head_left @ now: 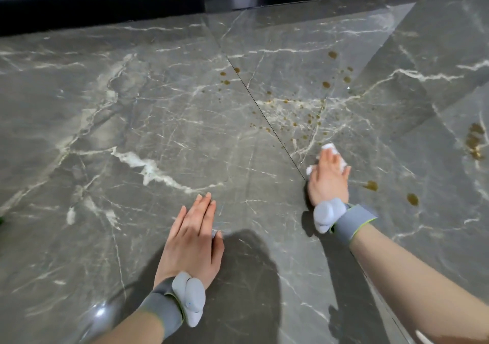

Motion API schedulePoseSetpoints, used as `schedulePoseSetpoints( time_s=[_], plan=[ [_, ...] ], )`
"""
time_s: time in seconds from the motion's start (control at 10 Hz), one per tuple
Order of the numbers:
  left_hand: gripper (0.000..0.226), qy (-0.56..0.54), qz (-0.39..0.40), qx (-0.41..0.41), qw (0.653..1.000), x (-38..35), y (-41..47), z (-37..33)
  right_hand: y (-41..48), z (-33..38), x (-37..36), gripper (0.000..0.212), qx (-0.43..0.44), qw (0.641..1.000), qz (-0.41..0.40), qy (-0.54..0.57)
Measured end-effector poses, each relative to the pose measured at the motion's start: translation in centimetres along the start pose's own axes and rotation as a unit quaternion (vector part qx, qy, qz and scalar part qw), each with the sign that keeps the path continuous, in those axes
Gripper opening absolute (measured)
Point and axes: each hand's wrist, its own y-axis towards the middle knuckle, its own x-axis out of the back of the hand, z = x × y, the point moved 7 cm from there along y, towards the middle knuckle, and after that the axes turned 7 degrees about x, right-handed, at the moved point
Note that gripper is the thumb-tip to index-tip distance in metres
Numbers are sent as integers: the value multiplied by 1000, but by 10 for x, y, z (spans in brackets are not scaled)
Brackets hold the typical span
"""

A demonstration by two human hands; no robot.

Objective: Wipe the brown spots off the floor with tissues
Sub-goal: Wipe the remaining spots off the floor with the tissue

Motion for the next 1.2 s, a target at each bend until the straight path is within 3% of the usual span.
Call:
schedulePoseSetpoints(
  time_s=[0.1, 0.2, 0.3, 0.4, 0.5, 0.6, 0.7, 0.8, 0.9, 1.0, 1.1, 1.2],
  plan=[
    [59, -8, -5, -1, 1000, 1, 0, -1, -32, 87, -12, 62, 202, 979, 9, -4],
    [59, -11, -7, 0, 1000, 2, 0, -1, -76, 162, -34, 58, 388, 916, 100, -1],
    [60, -11, -1, 4, 1000, 1, 0, 0, -74, 173, -34, 54, 465, 877, 123, -20],
    [60, -16, -2, 6, 1000, 0, -1, 1, -20, 125, -23, 55, 347, 931, 104, -47],
    [60, -16, 1, 5, 1000, 0, 0, 1, 24, 72, -13, 52, 141, 987, 68, -35],
    [60, -13, -1, 6, 1000, 1, 1, 1, 18, 81, -15, 53, 82, 994, 54, -43],
    [59, -20, 0, 7, 1000, 1, 1, 0, -28, 130, -25, 57, 244, 967, 60, -40],
    [59, -13, -9, 4, 1000, 1, 0, 0, -82, 156, -34, 57, 408, 907, 79, -62],
    [59, -11, -18, 2, 1000, 1, -3, 1, -72, 138, -32, 53, 476, 869, 102, -93],
    [59, -6, -18, 1, 1000, 1, -2, 1, -15, 91, -16, 53, 343, 933, 86, -71],
    [59, -3, -18, 0, 1000, 2, -1, 1, 10, 64, -9, 51, 155, 985, 69, -29],
    [59, -9, -20, -1, 1000, 2, -2, 0, -21, 98, -18, 53, 202, 976, 76, -24]
  ],
)
